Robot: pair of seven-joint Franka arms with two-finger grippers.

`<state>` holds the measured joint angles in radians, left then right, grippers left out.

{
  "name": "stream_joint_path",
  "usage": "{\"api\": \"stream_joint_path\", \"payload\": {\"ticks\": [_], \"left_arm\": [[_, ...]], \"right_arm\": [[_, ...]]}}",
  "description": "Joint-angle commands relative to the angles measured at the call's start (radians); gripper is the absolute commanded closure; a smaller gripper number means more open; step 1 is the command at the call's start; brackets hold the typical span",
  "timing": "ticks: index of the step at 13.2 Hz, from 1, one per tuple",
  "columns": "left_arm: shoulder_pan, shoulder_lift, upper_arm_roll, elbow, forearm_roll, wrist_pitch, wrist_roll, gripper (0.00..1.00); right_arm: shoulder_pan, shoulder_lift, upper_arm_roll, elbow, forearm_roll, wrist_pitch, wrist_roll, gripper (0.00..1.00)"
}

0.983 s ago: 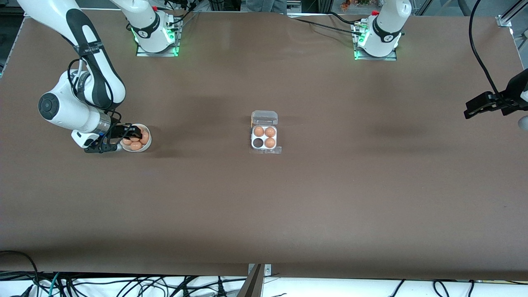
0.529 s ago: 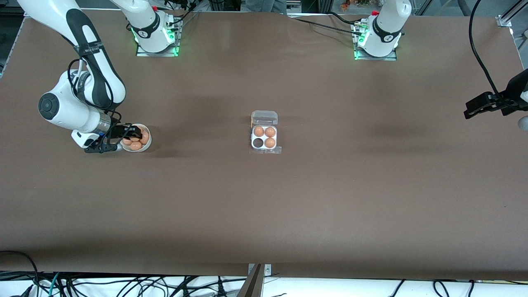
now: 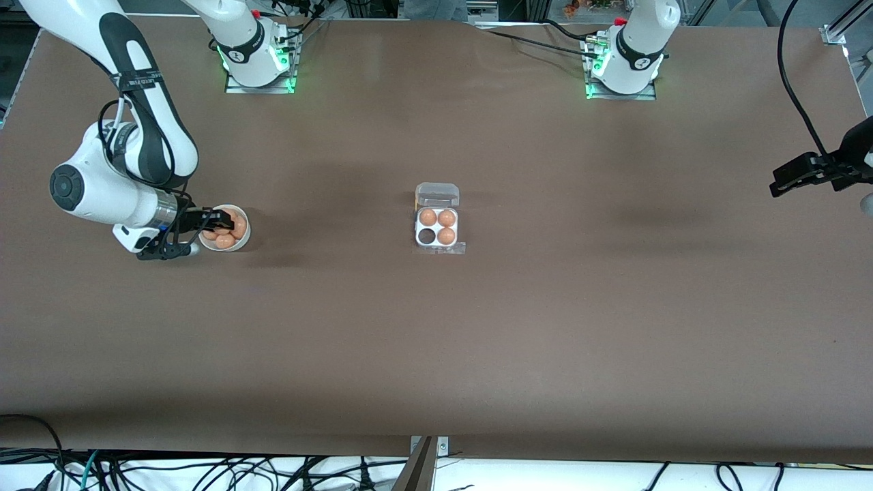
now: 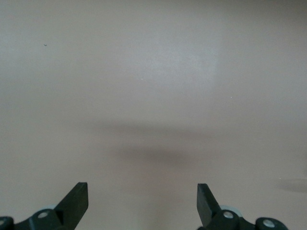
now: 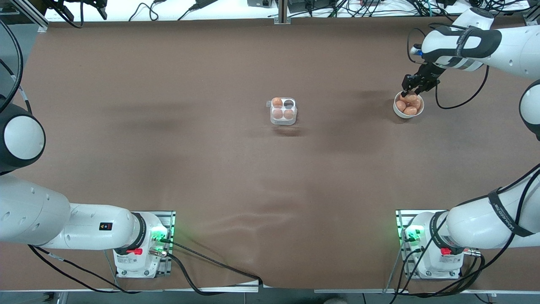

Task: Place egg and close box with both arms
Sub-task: 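Lift the egg with the right gripper and carry it to the carton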

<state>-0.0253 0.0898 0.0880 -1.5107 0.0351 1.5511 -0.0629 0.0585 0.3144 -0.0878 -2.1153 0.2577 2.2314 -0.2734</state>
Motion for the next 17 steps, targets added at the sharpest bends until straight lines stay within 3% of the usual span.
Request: {"api": "stream_joint_path", "payload": {"ticks": [1, 4, 8, 15, 17], "left_arm": [[0.007, 0.007, -0.002, 0.02, -0.004, -0.017, 0.014, 0.0], [0.011, 0.007, -0.002, 0.02, -0.004, -0.017, 0.015, 0.0], [0.011, 0.007, -0.002, 0.021, -0.004, -0.017, 0.015, 0.0], [0.011, 0.007, -0.004, 0.021, -0.004, -0.017, 0.015, 0.0], [0.011, 0.007, -0.004, 0.021, -0.004, -0.017, 0.015, 0.0]], "right_arm": [[0.007, 0.029, 0.003, 0.085, 0.04, -0.103, 0.032, 0.68], [0.032, 0.052, 0.013, 0.199, 0.098, -0.266, 0.126, 0.68], [0.09, 0.093, 0.013, 0.276, 0.259, -0.393, 0.308, 0.68], [0.172, 0.176, 0.013, 0.313, 0.616, -0.418, 0.63, 0.67], [0.191, 0.215, 0.019, 0.351, 0.67, -0.433, 0.744, 0.67]]}}
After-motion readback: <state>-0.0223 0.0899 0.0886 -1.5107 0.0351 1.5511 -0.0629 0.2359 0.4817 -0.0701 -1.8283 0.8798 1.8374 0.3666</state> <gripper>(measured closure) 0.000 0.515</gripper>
